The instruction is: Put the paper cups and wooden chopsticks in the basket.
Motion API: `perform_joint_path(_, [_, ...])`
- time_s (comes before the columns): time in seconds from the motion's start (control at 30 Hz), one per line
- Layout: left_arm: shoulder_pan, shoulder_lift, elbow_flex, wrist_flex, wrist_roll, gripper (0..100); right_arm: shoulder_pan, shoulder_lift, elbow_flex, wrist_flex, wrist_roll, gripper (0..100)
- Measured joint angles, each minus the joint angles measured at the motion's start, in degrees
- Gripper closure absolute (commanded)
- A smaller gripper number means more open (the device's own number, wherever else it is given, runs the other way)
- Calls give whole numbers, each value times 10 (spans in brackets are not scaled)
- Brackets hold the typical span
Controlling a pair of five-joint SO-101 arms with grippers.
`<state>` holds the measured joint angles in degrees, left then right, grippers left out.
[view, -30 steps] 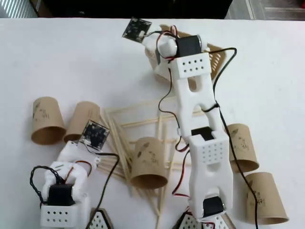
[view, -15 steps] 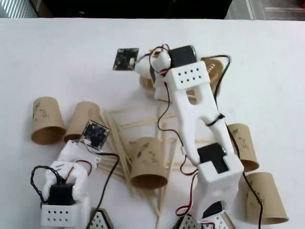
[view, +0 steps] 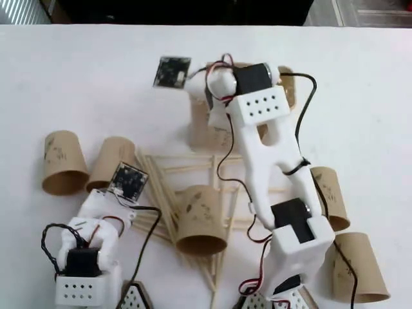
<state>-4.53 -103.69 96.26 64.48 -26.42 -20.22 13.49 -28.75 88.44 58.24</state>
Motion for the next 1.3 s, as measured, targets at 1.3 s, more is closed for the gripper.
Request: perform_joint_path(1.3, [0,0,0,0,0,921,87,-252,27,100,-156,765])
